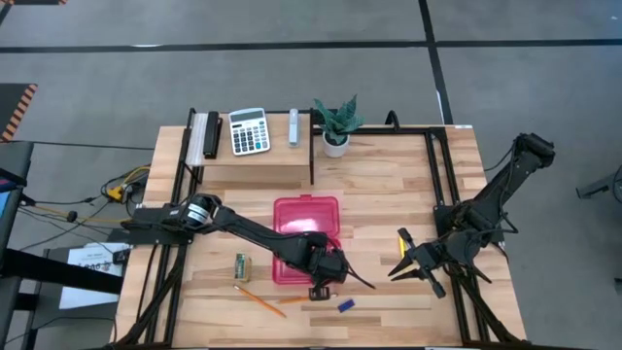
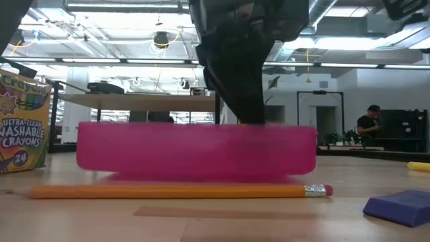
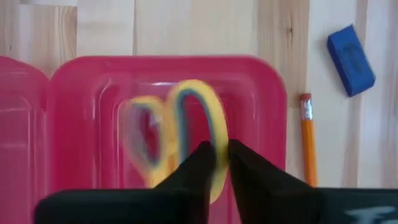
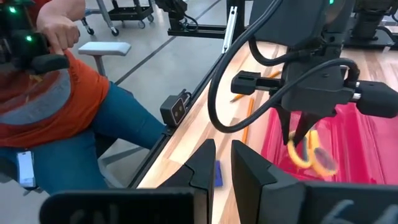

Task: Pack school essentials
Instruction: Put the yellow scissors into the red supply box, then put the yellow pen into the red supply box

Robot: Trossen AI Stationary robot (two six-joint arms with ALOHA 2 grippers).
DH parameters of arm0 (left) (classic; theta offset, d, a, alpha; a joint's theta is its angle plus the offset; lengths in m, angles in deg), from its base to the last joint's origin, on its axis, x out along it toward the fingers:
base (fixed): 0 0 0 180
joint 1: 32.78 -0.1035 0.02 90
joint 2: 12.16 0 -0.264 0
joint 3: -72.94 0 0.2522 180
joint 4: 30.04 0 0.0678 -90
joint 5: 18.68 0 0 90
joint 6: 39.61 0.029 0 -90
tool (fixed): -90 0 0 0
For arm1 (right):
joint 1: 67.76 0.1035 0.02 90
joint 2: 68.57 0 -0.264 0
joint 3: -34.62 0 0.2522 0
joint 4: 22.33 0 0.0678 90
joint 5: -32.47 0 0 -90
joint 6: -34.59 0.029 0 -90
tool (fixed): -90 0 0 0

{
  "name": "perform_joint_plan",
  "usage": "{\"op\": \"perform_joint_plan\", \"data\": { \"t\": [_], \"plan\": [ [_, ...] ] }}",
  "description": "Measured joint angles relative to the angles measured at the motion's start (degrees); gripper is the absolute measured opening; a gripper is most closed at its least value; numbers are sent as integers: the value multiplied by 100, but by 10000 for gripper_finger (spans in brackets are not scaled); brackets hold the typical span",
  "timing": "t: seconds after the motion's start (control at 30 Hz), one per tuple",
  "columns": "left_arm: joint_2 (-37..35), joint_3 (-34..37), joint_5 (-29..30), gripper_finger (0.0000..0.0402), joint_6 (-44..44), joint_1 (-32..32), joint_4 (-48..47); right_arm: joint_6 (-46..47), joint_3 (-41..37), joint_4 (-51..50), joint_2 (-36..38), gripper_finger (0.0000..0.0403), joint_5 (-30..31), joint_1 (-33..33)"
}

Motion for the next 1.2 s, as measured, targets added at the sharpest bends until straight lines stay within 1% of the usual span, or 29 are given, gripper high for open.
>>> {"op": "perform_joint_plan", "data": {
  "t": [0.07, 0.23, 0.3, 0.37, 0.5, 0.6, 0.67, 0.77, 0.8, 0.87, 0.93, 1.07, 1.13, 1.2],
  "plan": [
    [0, 0, 15, 82, 46, 19, 13, 12, 0, 0, 0, 63, 0, 0],
    [-4, 0, 129, 154, 100, 27, 5, 389, 0, -55, 0, 63, 11, -26],
    [-7, -88, 121, 174, 73, 27, -98, 674, 0, -268, 0, 63, 95, -52],
    [-9, -286, 125, 185, 92, 44, -240, 1084, 0, -536, -1, 63, 259, -52],
    [-20, -786, 183, 189, 203, 203, -702, 1752, 0, -806, -169, 63, 330, -52],
    [-33, -1122, 387, 189, 190, 467, -1196, 2327, 2, -961, -465, 63, 332, -38],
    [-35, -1277, 595, 189, 36, 662, -1584, 3112, 0, -1406, -709, 63, 346, -37],
    [-72, -1409, 969, 189, -255, 963, -1870, 4686, 0, -2158, -1145, 63, 396, -37],
    [-118, -1422, 1110, 190, -363, 1077, -1932, 5183, -1, -2368, -1281, 63, 351, -38],
    [-243, -1425, 1426, 190, -559, 1270, -1977, 5860, -9, -2505, -1528, 63, 76, -42],
    [-427, -1427, 1772, 190, -718, 1467, -1970, 6164, 29, -2528, -1717, 63, -254, -18],
    [-876, -1436, 2441, 190, -1045, 1832, -1934, 6306, 501, -2737, -1959, 63, -475, 93],
    [-1072, -1436, 2794, 190, -1237, 1990, -1902, 6463, 894, -3262, -2054, 63, -496, 118],
    [-1229, -1436, 3167, 190, -1342, 2151, -1876, 6822, 1344, -4184, -2141, 63, -657, 114]
  ]
}}
